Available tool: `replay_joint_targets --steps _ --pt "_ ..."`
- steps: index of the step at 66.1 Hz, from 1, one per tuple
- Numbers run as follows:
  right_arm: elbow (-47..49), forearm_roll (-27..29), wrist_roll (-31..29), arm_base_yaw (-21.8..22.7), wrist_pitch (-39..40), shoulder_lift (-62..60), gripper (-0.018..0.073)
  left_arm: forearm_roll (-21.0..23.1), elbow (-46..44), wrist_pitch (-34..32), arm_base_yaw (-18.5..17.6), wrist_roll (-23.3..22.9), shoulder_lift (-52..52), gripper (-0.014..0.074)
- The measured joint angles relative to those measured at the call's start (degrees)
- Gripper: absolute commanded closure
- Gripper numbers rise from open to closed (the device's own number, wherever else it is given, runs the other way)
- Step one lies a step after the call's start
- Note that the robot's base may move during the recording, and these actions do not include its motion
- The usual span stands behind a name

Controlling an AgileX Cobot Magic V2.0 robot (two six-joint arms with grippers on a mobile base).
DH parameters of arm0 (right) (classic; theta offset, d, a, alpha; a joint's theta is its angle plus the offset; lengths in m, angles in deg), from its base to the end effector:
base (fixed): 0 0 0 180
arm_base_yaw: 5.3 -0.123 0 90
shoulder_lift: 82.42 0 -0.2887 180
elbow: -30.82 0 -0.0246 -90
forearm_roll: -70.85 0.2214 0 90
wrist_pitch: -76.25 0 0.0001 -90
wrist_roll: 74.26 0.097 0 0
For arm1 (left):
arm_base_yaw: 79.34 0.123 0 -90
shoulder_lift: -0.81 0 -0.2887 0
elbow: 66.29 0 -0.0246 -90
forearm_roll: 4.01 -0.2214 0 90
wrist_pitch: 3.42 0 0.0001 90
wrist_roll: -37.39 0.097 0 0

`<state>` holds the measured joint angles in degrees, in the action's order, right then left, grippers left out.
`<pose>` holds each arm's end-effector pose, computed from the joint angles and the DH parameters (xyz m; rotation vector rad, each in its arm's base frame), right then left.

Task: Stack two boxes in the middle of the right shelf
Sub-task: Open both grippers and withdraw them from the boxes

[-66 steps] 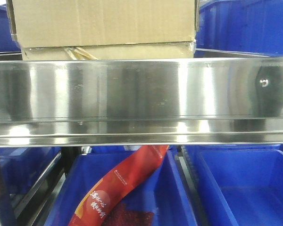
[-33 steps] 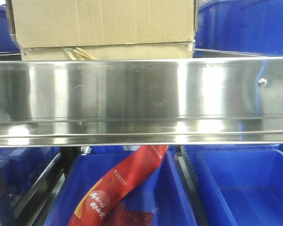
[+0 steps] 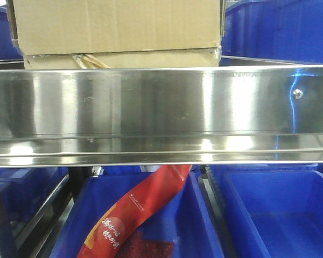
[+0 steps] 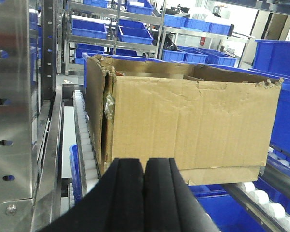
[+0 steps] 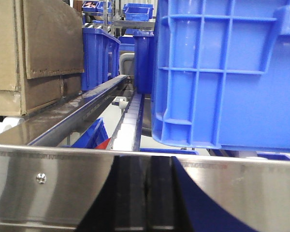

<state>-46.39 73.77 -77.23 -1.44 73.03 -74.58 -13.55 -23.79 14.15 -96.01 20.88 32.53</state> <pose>0.0294 -0.0017 0.2088 0.0489 1.5400 -0.0520 0.0566 -0.0119 0.3559 0.0906 1.6028 -0.2865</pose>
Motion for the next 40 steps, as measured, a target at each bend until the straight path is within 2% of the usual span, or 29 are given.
replay_joint_targets --steps 40 --pt "0.0 0.2 -0.6 0.0 0.0 0.0 0.0728 0.0 0.0 0.0 0.0 0.0 0.0 0.0708"
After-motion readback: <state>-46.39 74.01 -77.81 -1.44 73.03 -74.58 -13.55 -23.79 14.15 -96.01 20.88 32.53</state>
